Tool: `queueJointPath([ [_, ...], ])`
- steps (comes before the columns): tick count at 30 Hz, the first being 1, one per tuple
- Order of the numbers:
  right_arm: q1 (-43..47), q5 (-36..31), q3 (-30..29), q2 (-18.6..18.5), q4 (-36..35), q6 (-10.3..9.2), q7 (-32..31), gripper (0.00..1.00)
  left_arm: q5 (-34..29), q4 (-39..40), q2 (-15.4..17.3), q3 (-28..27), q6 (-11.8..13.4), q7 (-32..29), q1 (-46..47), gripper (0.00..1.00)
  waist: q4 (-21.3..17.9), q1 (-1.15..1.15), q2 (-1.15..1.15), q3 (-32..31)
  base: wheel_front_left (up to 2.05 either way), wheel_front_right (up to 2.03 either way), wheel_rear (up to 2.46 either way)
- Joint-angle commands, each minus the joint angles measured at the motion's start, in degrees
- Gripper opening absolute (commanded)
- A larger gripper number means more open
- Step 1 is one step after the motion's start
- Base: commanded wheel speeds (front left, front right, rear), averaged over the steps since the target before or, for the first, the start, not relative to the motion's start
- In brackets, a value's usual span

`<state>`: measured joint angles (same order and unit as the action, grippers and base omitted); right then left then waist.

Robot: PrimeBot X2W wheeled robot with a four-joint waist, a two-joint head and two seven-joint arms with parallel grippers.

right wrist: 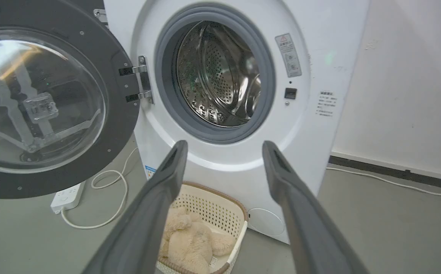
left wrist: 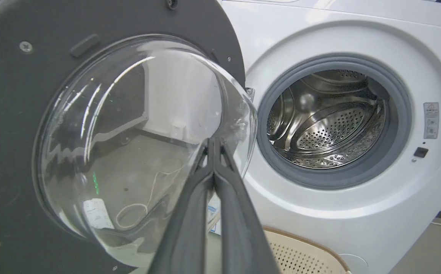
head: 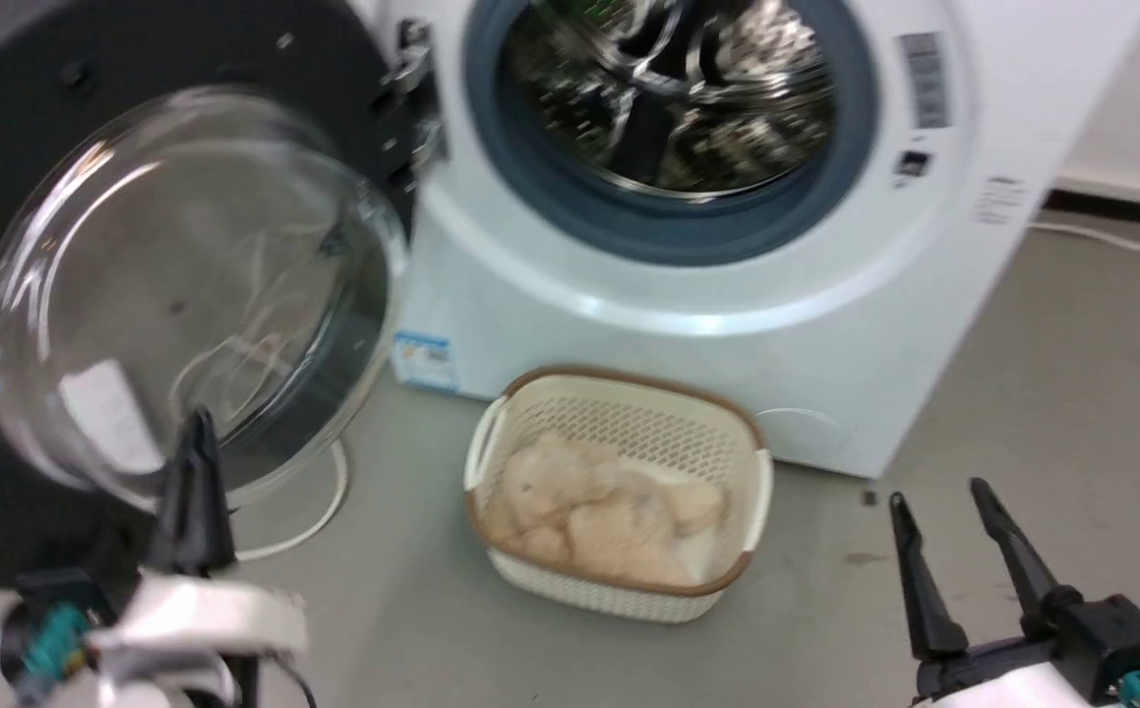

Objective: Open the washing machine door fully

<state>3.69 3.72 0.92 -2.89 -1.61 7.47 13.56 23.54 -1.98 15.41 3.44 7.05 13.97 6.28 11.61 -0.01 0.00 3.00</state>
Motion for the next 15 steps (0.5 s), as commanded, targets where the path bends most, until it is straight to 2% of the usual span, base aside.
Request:
queueJointPath([
  [1, 0.82, 0.62, -0.1, 0.02, -0.18, 0.02, 0.41, 1.0, -0.56, 1.68, -0.62, 0.77, 0.79, 0.32, -2.68, 0.0, -3.89, 0.01, 0.0, -3.07, 0.0, 0.0, 0.0],
  [4, 1.86, 0.6, -0.43, 0.02, -0.52, 0.02, 0.49, 1.0, -2.05, 3.73, -1.3, 3.43, 0.92, 0.03, -6.15, 0.0, -5.98, 0.01, 0.0, -4.24, 0.0, 0.0, 0.0],
  [5, 2.27, 0.65, -0.54, 0.02, -0.61, 0.02, 0.5, 1.0, -2.78, 4.1, -1.42, 4.38, 1.03, -0.05, -7.14, 0.09, -6.62, 0.01, 0.0, -4.54, 0.0, 0.0, 0.0],
  [6, 2.66, 0.67, -0.68, 0.02, -0.68, 0.02, 0.51, 1.0, -3.51, 4.32, -1.49, 5.39, 1.03, -0.11, -8.04, 0.74, -7.27, 0.01, 0.0, -4.78, 0.0, 0.0, 0.0],
  [7, 3.02, 0.71, -0.81, 0.02, -0.69, 0.02, 0.52, 1.0, -4.2, 4.34, -1.61, 6.19, 1.25, -0.14, -8.88, 1.0, -7.92, 0.01, 0.0, -5.02, 0.0, 0.0, 0.0],
  [15, 5.4, 0.96, -1.88, 0.02, -0.47, 0.02, 0.55, 1.0, -7.21, 2.4, -2.84, 9.82, 2.7, 0.14, -12.53, 1.0, -10.7, 0.01, 0.0, -5.84, 0.0, 0.0, 0.0],
])
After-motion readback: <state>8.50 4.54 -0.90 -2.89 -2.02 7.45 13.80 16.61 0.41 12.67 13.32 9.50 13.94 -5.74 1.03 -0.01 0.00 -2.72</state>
